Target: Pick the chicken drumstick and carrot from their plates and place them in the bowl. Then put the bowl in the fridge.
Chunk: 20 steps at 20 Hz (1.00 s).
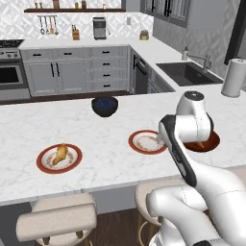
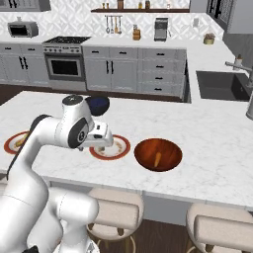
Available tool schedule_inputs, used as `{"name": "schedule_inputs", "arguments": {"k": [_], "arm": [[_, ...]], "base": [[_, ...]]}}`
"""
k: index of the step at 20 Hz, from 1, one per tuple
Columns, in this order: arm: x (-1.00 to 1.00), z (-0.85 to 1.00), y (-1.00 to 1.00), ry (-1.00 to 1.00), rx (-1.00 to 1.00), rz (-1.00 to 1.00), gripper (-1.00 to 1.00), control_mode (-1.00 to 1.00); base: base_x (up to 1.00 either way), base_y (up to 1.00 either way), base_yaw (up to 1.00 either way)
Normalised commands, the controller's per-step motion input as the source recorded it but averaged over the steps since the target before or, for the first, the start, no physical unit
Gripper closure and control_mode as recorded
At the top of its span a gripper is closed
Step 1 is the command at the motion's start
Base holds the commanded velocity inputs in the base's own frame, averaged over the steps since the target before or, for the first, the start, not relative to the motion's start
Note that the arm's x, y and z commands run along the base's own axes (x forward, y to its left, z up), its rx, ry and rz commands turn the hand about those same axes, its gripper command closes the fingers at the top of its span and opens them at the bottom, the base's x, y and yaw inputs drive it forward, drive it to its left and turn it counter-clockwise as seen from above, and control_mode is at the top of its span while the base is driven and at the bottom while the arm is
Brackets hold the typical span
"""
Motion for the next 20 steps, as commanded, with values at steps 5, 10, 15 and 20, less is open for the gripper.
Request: {"name": "schedule_inputs", "arguments": {"k": [5,10,15,20], "arm": [[-0.07,0.00,0.23,0.01,0.23,0.00,-1.00,-1.00],[0.00,-0.01,0.12,0.01,0.00,0.00,-1.00,-1.00],[0.00,0.00,0.14,0.00,0.00,0.00,-1.00,-1.00],[0.00,0.00,0.00,0.00,0.00,0.00,-1.00,1.00]], "base": [[0.00,0.00,0.00],[0.00,0.00,0.00],[0.00,0.00,0.00],[0.00,0.93,0.00]]}}
